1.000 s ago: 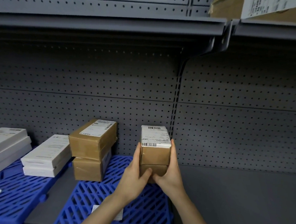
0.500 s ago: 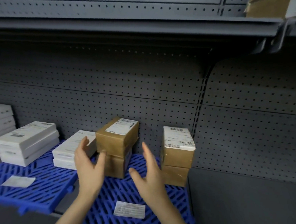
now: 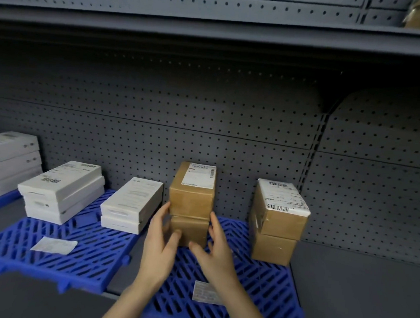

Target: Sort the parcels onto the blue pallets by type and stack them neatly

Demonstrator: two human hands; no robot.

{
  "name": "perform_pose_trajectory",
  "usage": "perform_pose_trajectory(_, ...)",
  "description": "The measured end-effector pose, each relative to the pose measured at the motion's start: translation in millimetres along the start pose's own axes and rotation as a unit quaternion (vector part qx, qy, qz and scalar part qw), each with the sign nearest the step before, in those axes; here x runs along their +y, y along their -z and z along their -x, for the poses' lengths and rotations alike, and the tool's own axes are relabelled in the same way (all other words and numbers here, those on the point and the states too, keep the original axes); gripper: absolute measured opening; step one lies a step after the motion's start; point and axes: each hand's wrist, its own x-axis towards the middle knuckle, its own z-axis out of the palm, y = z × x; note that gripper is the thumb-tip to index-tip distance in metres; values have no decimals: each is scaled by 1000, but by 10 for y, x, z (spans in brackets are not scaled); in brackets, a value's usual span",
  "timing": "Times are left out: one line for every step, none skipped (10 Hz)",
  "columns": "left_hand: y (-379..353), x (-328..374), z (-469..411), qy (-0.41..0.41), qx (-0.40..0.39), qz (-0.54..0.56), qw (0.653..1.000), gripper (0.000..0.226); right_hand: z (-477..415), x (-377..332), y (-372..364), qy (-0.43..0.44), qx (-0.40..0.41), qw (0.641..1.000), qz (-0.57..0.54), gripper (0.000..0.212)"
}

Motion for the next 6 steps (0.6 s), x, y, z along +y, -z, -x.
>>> perform_pose_trajectory(15,-50,-16,-7,-20,1,1000,59,-19,5,-56,-9,22,1000,-13,83)
perform_pose_trajectory(46,-64,-52,-15,-33,-6,999,59,-23,10,-110,-11,37,999,-8,84)
perform_pose_trajectory(113,-110,-92,-27,-55,-11,998,60,-4,-13,-152,-7,53,999,4,85)
perform_pose_trajectory(218,-120,-110,-33,-64,-6,997,58,61,-54,-170,7,91,995,32,82)
perform_pose_trajectory(415,-64,-117,-31,-11,-17,999,50,214,-175,-164,7,131,991,37,76)
perform_pose_trajectory(696,31,-45,-38,30,-7,999,37,503,-290,-113,25,151,987,43,68)
